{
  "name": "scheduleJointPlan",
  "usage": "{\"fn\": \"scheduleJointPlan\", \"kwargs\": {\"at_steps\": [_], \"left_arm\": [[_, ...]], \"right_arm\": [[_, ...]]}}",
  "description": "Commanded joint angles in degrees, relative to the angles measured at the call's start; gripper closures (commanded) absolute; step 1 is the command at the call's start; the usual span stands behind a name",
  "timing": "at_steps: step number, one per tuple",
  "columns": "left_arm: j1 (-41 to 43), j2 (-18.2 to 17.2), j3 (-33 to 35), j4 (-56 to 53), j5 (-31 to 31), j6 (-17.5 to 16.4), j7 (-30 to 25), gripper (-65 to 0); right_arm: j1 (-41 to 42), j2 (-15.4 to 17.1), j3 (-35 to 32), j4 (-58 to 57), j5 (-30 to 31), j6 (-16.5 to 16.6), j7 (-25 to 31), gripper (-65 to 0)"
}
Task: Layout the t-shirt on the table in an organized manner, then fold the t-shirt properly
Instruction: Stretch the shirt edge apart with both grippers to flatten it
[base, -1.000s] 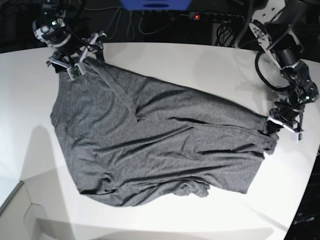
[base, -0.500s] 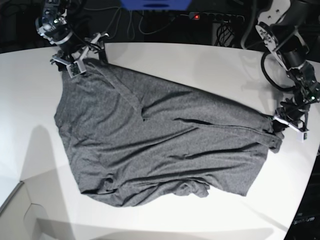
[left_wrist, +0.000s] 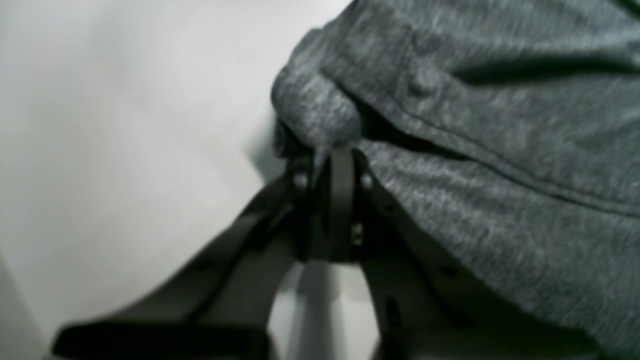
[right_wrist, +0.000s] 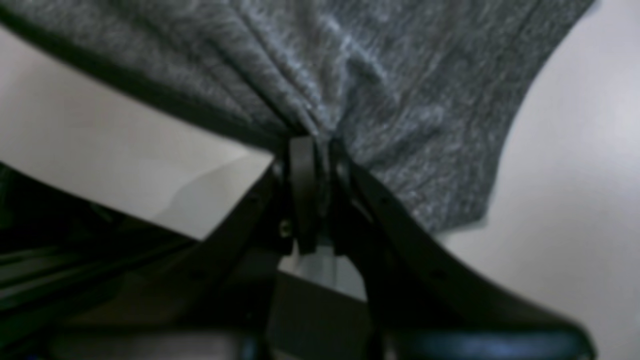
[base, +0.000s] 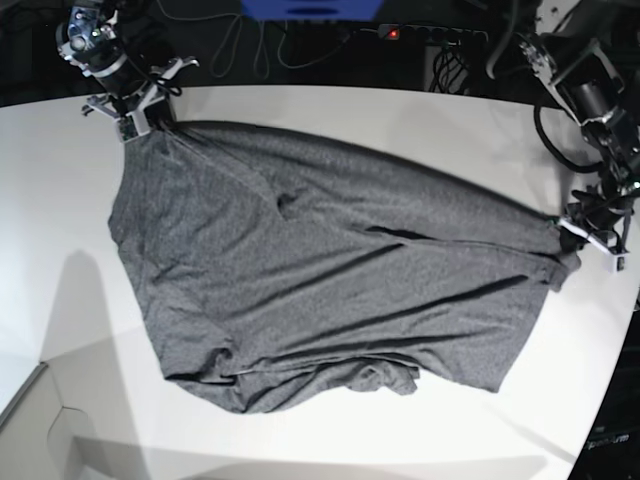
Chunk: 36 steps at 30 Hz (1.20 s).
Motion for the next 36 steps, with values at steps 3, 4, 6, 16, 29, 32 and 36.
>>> {"fn": "scheduleJointPlan", "kwargs": {"at_steps": [3, 4, 6, 16, 29, 32, 36], "left_arm": [[1.37, -1.30, -0.26, 4.00, -1.31, 0.14, -0.70, 0.0], [1.99, -1.21, -0.26, 4.62, -2.01, 0.14, -0.52, 0.0], [3.66, -1.21, -0.26, 5.76, -4.12, 0.14, -0.08, 0.0], [12.71, -1.38, -0.26, 10.86, -10.19, 0.14, -0.08, 0.0], [14.65, -1.38, -6.85, 11.03, -11.51, 0.14, -0.08, 0.0], [15.53, -1.38, -6.94, 11.03, -11.68, 0.14, -0.08, 0.0], [16.84, -1.30, -6.94, 11.03, -11.86, 0.14, -0.08, 0.0]], "right_arm": [[-2.64, 1.98, 0.37, 1.19, -1.27, -0.10, -1.90, 0.0], [-2.99, 2.07, 0.11, 1.28, -1.18, -0.10, -1.90, 0.0], [-3.96, 2.33, -0.86, 1.72, -1.18, -0.10, -1.90, 0.0], [-8.18, 4.09, -3.14, 4.62, -1.09, -0.10, -1.90, 0.0], [-8.27, 4.00, -3.05, 4.79, -1.09, -0.10, -1.98, 0.0], [-8.27, 4.00, -3.05, 4.79, -1.09, -0.10, -1.98, 0.0], [-8.18, 4.00, -3.05, 4.79, -1.09, -0.10, -1.98, 0.0]]}}
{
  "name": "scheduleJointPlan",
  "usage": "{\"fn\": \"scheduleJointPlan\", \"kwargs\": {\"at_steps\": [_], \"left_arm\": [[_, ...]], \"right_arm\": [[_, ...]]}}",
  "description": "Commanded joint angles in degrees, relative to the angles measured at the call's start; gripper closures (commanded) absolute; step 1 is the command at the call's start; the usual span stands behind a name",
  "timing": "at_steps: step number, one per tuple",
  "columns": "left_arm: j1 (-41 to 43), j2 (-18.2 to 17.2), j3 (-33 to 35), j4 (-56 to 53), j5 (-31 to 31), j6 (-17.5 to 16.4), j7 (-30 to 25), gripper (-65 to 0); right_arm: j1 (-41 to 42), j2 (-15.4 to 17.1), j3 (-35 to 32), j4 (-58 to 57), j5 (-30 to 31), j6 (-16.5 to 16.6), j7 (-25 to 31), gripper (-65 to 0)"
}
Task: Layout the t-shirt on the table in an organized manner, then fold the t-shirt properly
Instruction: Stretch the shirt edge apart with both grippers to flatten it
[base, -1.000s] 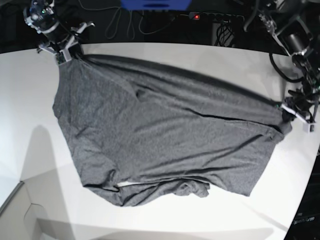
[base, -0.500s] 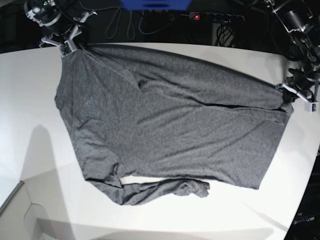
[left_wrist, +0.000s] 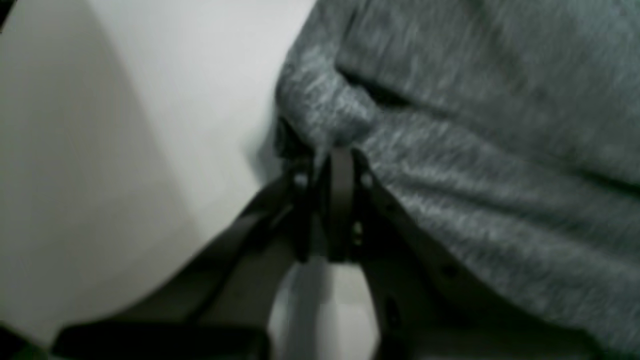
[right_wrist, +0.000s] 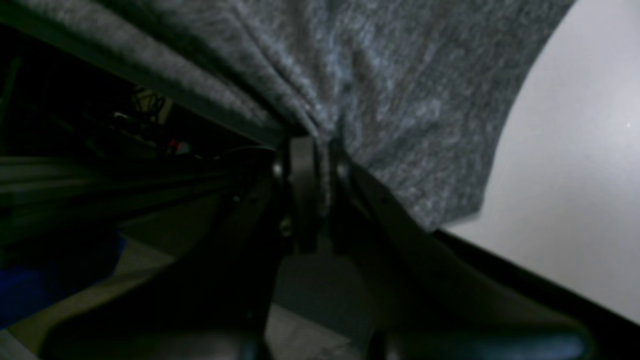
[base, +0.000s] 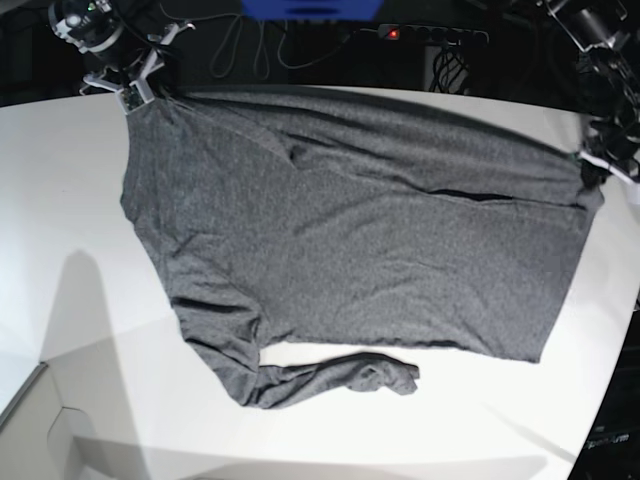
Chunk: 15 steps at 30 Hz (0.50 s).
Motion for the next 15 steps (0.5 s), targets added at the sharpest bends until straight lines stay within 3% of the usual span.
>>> {"fn": "scheduleJointPlan", "kwargs": {"at_steps": [1, 12, 15], "left_arm": [[-0.57, -1.32, -0.36, 1.02, -0.82, 0.29, -1.54, 0.0], [3.47, -0.18, -0.45, 1.02, -0.82, 0.29, -1.46, 0.0], [4.17, -0.09, -0.45, 1.02, -0.82, 0.29, -1.46, 0.0]], "right_arm": [[-0.57, 0.40, 0.20, 0.53, -0.83, -0.23, -1.13, 0.0], [-0.49, 0.40, 0.20, 0.53, -0.83, -0.23, -1.22, 0.0], [-0.49, 0.40, 0.20, 0.62, -0.83, -0.23, -1.22, -7.1]]}}
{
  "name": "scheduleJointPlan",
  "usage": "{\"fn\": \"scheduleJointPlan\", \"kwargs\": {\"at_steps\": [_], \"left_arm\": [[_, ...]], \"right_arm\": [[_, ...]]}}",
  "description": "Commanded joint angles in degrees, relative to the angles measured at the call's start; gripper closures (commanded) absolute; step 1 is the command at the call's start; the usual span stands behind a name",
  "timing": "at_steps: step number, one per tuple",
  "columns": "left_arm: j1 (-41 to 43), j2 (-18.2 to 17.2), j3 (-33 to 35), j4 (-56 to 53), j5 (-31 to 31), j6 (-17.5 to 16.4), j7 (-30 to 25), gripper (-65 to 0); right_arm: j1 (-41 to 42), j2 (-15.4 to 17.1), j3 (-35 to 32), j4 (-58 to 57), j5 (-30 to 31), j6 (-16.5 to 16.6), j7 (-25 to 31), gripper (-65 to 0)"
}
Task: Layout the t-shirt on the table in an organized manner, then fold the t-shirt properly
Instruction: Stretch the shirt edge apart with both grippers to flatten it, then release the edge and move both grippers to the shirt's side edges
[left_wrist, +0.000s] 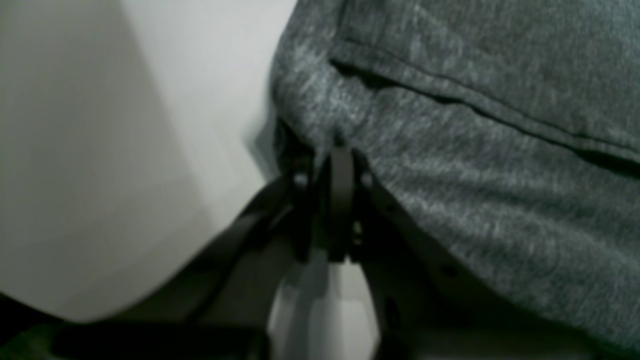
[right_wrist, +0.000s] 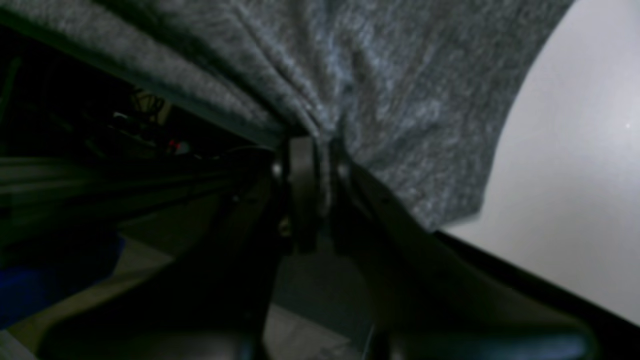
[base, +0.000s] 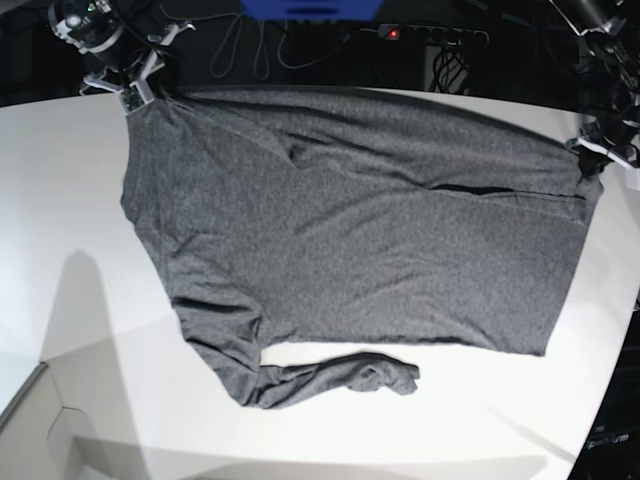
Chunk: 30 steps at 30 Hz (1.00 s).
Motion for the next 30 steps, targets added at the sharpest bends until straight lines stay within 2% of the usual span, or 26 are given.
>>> {"fn": "scheduleJointPlan", "kwargs": {"at_steps": [1, 6, 10, 12, 14, 17, 24, 30], "left_arm": [[0.57, -0.74, -0.23, 0.61, 1.19, 0.21, 1.06, 0.0], [1.01, -0.74, -0.23, 0.61, 1.19, 0.21, 1.94, -0.6], [0.74, -0.74, -0.41, 0.69, 1.10, 0.21, 5.01, -10.7], [0.74, -0.74, -0.41, 0.78, 1.10, 0.21, 5.28, -16.1], [0.83, -0.74, -0.41, 2.01, 1.10, 0.21, 5.28, -21.6], [0.92, 0.40, -0.50, 4.83, 1.10, 0.21, 5.28, -26.4], [0.74, 2.60, -6.83, 10.10, 1.36, 0.21, 5.37, -27.7], [-0.49, 2.42, -7.62, 12.74, 1.19, 0.21, 5.37, -27.6]], "right_arm": [[-0.64, 0.40, 0.20, 0.71, -0.83, -0.23, -1.07, -10.1], [-0.55, 0.40, 0.47, 0.79, -0.83, -0.23, -1.07, -19.0], [-0.20, 0.22, 1.87, 1.41, -0.83, -0.23, -1.07, -20.6], [-0.11, -1.36, 3.45, 2.38, -0.66, -0.23, -0.98, -21.1], [0.77, -2.94, 6.71, 4.40, 1.01, -0.23, -0.98, -24.5], [1.12, -4.35, 10.31, 5.89, 3.91, -0.23, -0.98, -30.5], [2.18, -3.74, 11.89, 6.25, 6.38, -0.23, -0.98, -31.7], [6.48, -3.74, 13.30, 6.25, 6.11, -0.23, -1.42, -31.7]]}}
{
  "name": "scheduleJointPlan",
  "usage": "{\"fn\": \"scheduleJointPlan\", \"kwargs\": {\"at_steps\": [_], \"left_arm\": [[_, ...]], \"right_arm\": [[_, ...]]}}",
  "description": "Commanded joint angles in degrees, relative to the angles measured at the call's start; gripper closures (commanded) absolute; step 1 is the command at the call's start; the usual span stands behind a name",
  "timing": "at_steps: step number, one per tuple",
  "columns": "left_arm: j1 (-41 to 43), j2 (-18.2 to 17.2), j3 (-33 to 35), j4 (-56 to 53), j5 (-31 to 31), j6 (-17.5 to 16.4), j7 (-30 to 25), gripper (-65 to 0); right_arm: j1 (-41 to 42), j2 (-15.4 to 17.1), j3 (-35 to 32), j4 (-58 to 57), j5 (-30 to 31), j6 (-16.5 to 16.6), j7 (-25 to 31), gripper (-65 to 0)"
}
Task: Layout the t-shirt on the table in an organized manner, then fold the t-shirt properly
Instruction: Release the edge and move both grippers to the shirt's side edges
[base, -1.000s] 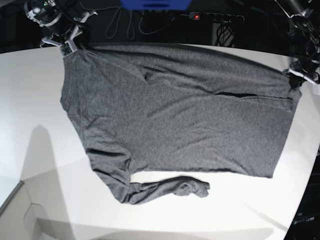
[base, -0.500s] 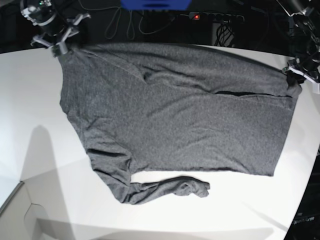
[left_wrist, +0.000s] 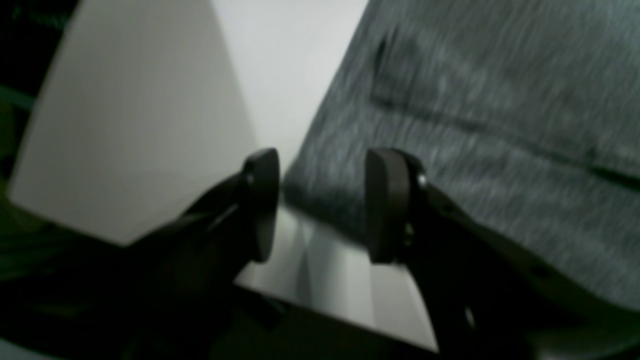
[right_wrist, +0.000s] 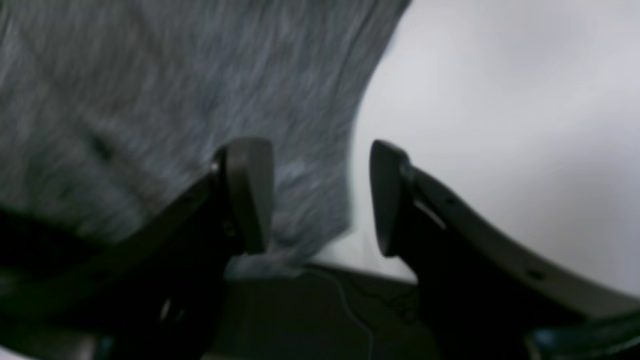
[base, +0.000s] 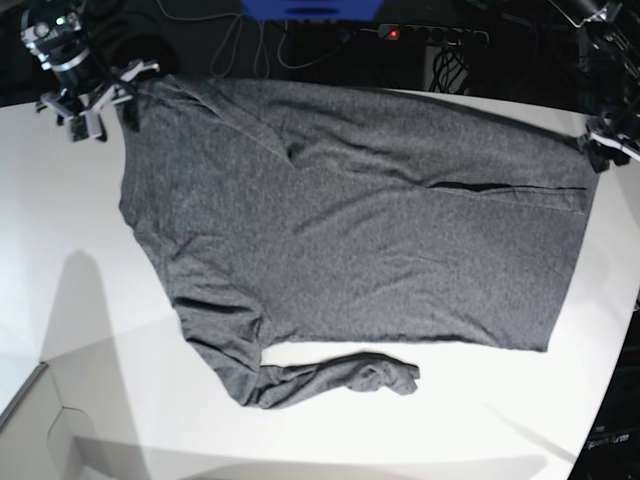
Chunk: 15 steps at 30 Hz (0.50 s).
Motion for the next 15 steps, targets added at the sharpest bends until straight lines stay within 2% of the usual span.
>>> {"fn": "scheduleJointPlan", "kwargs": {"at_steps": [1, 5, 10, 13, 15], "left_arm": [[-1.52, -1.36, -0.32, 1.68, -0.67, 0.07, -1.00, -27.6], [-4.86, -1.45, -0.05, 2.65, -0.58, 0.07, -1.00, -27.6], [-11.45, -3.91, 1.79, 1.77, -0.49, 0.07, -1.00, -27.6], [-15.06, -6.19, 4.69, -1.75, -0.49, 0.07, -1.00, -27.6], [-17.70, -7.25, 6.54, -3.86, -0.49, 0.07, -1.00, -27.6]], "right_arm": [[1.46, 0.48, 0.17, 0.96, 0.95, -0.21, 1.40, -32.0], [9.20, 0.57, -0.19, 0.52, 0.78, -0.21, 0.08, -32.2], [26.08, 0.57, -2.21, -3.00, 0.69, -0.21, -11.87, -32.6], [36.01, 0.31, -2.56, -8.71, -0.28, -0.21, -15.48, -36.4], [41.20, 0.22, -4.14, -14.43, -2.65, -0.21, -15.21, -38.1]]}}
